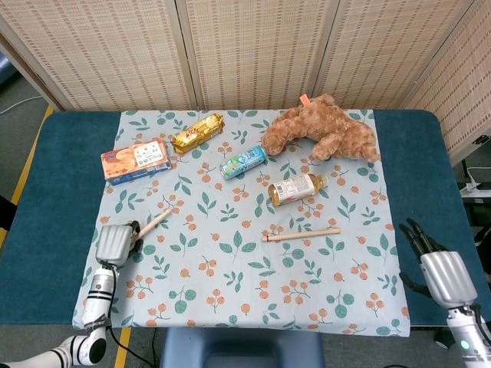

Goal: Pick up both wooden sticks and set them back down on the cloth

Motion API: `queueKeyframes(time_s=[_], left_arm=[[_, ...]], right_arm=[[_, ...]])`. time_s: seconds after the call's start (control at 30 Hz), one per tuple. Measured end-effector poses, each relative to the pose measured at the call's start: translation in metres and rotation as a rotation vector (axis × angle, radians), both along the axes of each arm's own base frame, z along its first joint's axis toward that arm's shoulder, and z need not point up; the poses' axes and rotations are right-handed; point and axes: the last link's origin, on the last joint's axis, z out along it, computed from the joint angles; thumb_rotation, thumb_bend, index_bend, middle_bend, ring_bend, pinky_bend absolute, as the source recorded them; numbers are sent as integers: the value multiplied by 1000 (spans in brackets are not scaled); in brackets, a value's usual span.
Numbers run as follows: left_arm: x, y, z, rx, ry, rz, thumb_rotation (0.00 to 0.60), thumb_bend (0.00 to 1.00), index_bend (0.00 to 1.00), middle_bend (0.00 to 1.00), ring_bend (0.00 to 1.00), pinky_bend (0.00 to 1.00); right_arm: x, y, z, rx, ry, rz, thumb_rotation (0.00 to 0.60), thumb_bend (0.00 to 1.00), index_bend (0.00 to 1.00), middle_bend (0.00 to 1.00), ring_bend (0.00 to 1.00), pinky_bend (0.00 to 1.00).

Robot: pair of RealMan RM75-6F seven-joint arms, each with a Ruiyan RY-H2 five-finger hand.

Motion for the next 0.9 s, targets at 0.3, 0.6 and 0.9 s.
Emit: queueKeyframes(time_s=[0.3, 0.6, 0.9], left_arm=[[18, -5, 29, 72, -81, -64, 600, 427, 651, 825, 1000, 1000], [30, -14, 46, 111, -150, -105, 600, 426, 654, 826, 1000, 1000], [35, -18, 58, 136, -190, -127, 600, 424, 655, 828, 1000, 1000]], right_arm=[[-7, -55, -41, 57, 32, -12, 600, 157, 420, 323, 844, 1000], [12, -115, -100, 211, 47, -2, 600, 157, 436, 330, 863, 1000], [36, -139, -142, 247, 13, 48, 600, 157, 488, 366, 873, 1000]])
